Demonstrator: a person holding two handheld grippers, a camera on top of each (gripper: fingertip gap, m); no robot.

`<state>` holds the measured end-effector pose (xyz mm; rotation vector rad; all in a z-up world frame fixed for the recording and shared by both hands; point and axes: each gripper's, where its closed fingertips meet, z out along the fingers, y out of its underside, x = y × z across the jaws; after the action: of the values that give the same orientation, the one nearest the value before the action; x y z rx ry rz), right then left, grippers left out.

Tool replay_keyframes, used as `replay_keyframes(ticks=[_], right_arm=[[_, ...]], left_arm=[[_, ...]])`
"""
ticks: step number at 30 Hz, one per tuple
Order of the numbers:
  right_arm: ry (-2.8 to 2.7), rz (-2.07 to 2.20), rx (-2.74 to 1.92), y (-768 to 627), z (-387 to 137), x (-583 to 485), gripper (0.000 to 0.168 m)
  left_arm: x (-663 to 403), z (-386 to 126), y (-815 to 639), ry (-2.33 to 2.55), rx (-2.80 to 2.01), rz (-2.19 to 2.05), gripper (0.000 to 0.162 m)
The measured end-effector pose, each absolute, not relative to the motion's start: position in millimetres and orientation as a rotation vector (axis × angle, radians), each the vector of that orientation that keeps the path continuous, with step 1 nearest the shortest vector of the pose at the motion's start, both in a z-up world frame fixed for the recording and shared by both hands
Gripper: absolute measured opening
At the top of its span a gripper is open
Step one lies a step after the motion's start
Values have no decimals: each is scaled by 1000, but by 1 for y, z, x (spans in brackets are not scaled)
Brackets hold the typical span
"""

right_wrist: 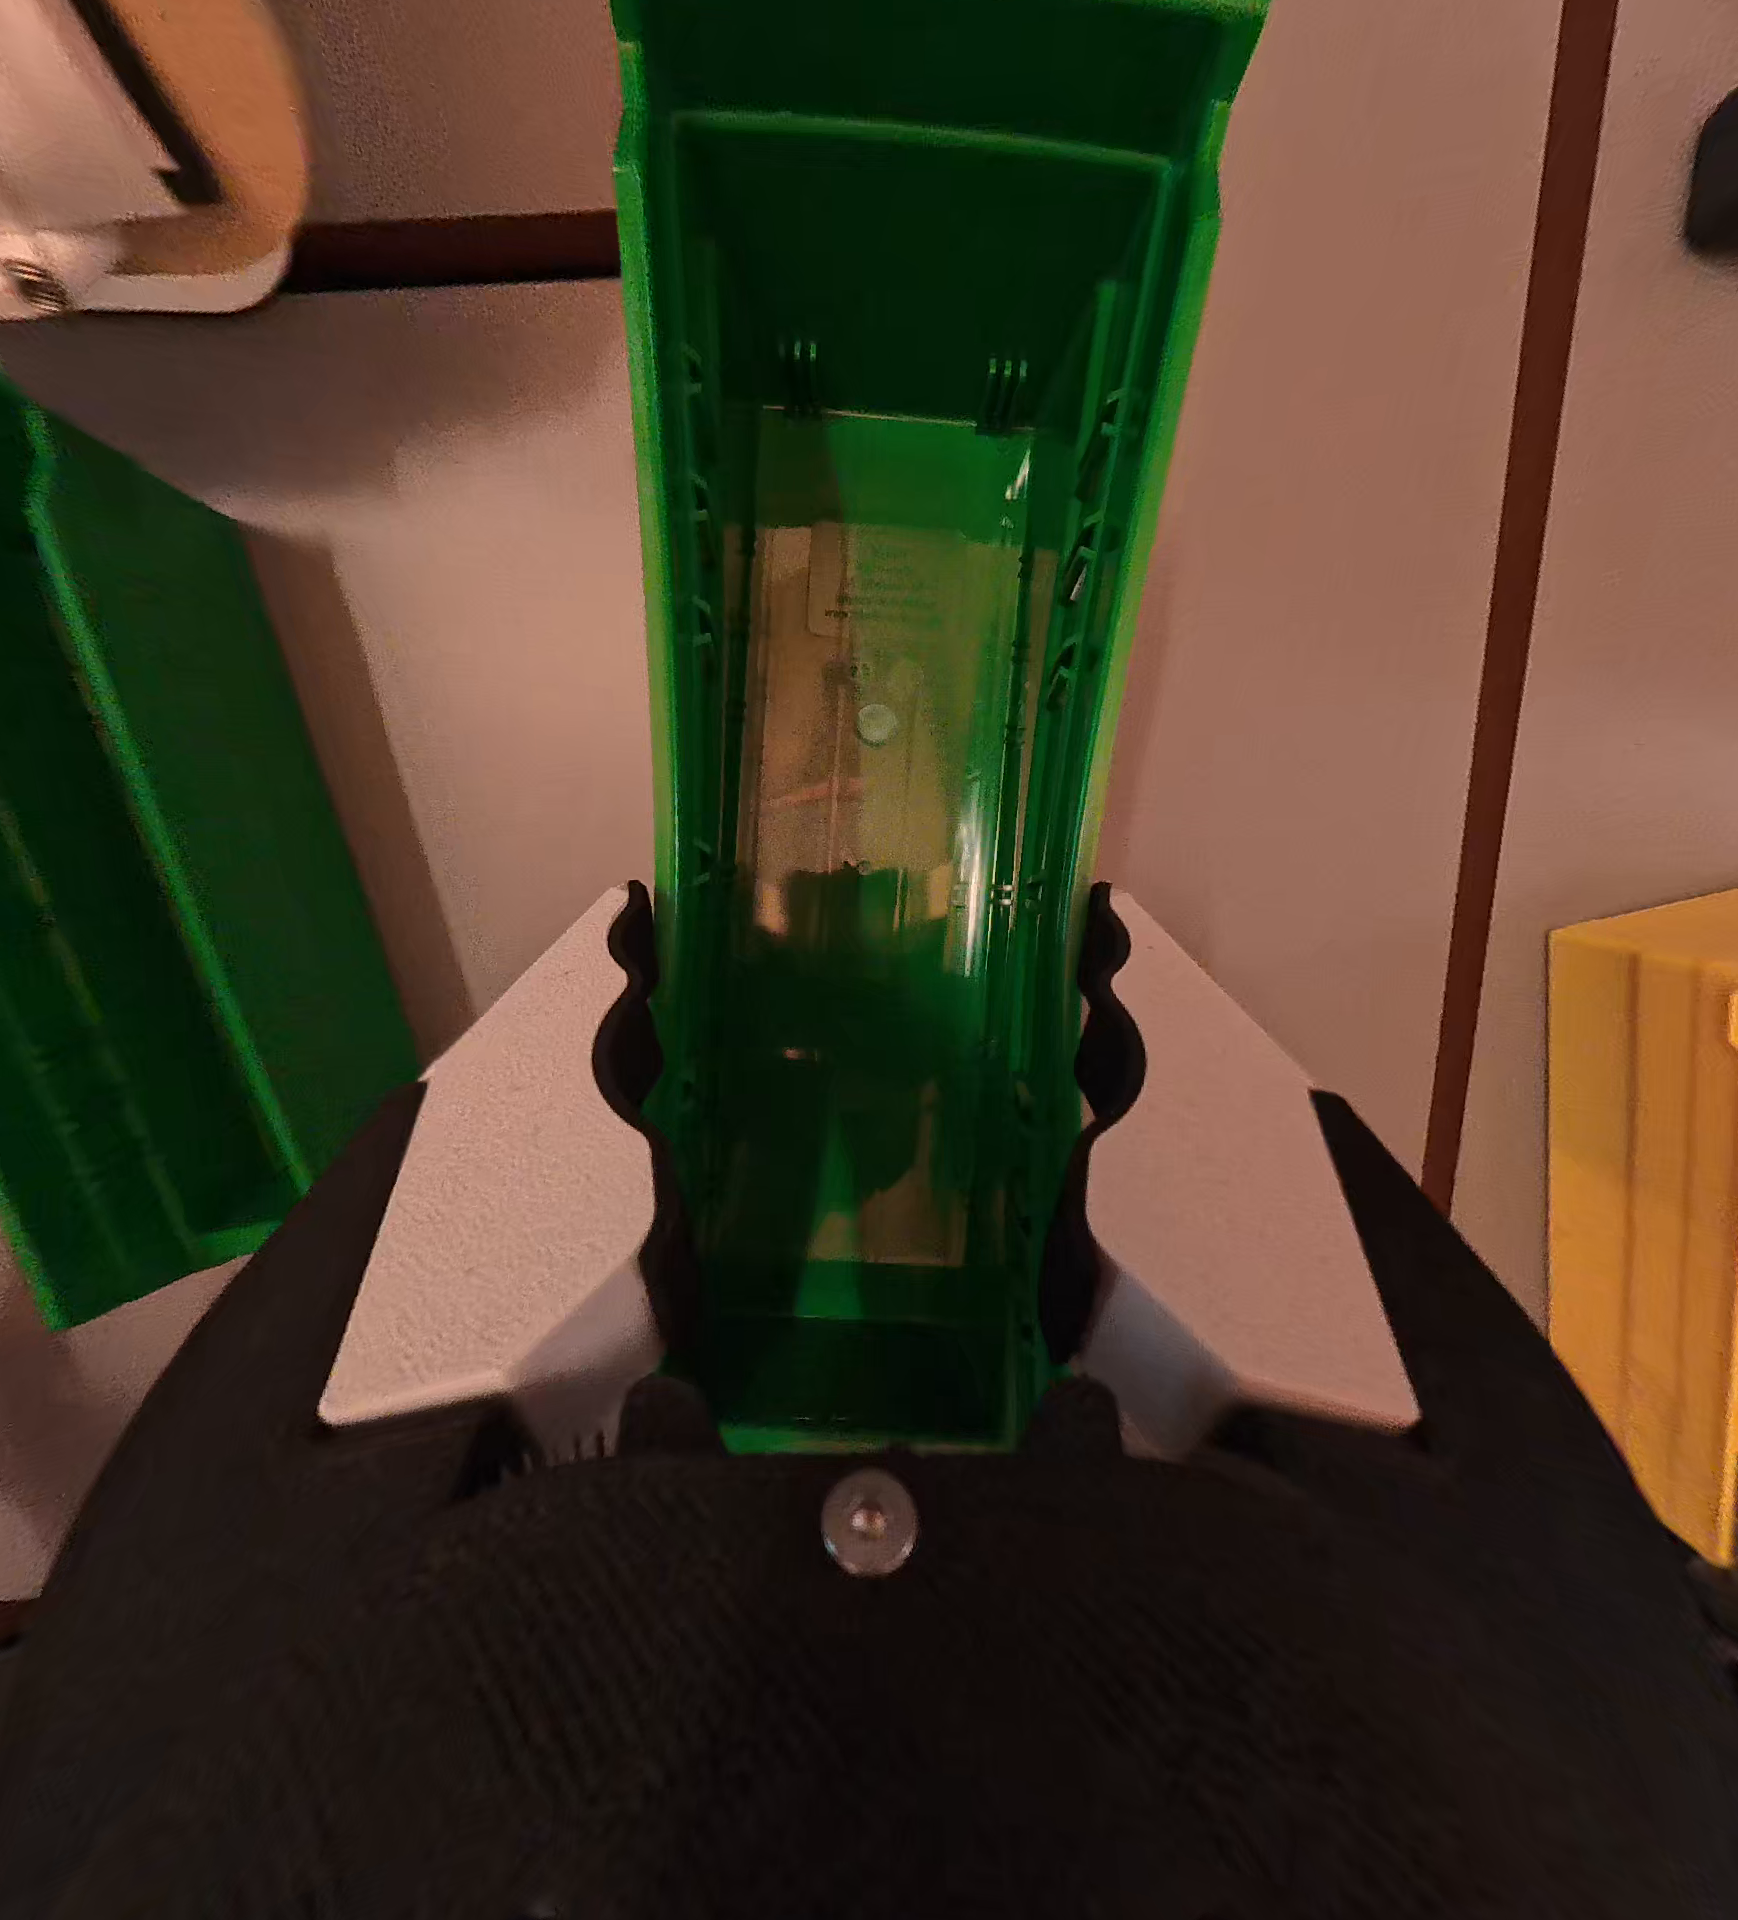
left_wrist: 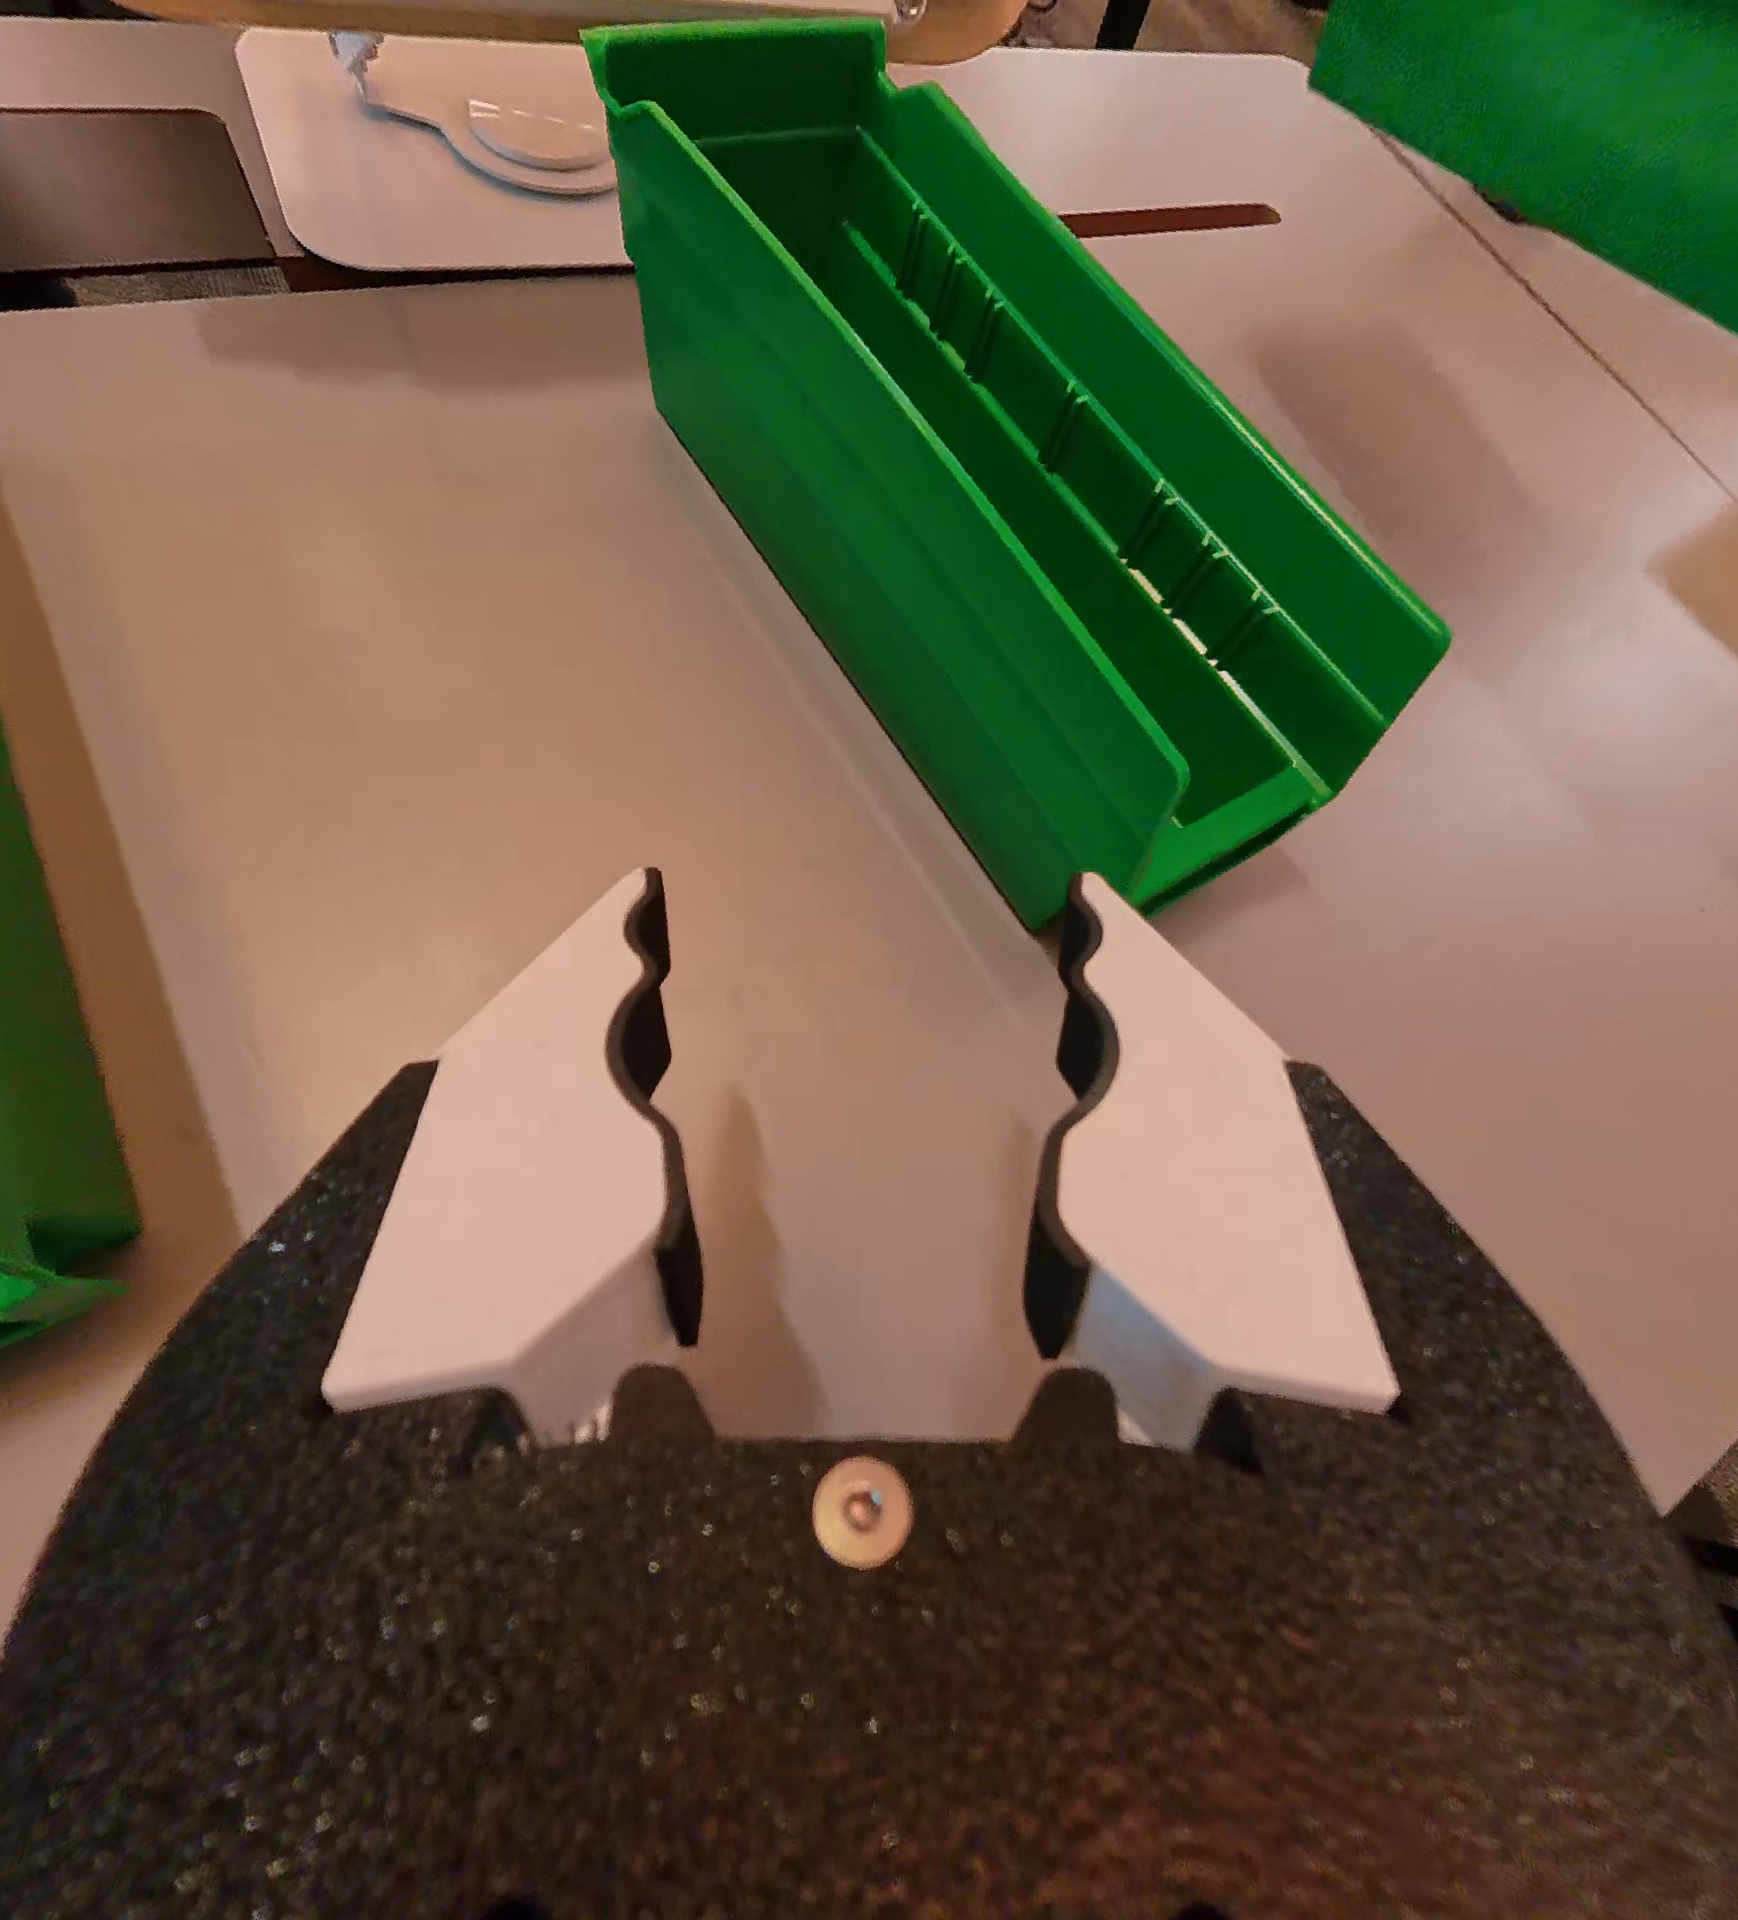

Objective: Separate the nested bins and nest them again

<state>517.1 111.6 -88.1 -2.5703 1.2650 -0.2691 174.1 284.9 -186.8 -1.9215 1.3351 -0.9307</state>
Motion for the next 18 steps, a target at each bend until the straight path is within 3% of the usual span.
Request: replay_keyframes(ticks=[7, 18], right_arm=[[1327, -219, -2534, 79, -151, 552, 83], [1265, -197, -2536, 70, -191, 573, 88]], left_arm=[[179, -200, 283, 1348, -1963, -881, 74], [195, -211, 269, 1385, -1974, -820, 74]])
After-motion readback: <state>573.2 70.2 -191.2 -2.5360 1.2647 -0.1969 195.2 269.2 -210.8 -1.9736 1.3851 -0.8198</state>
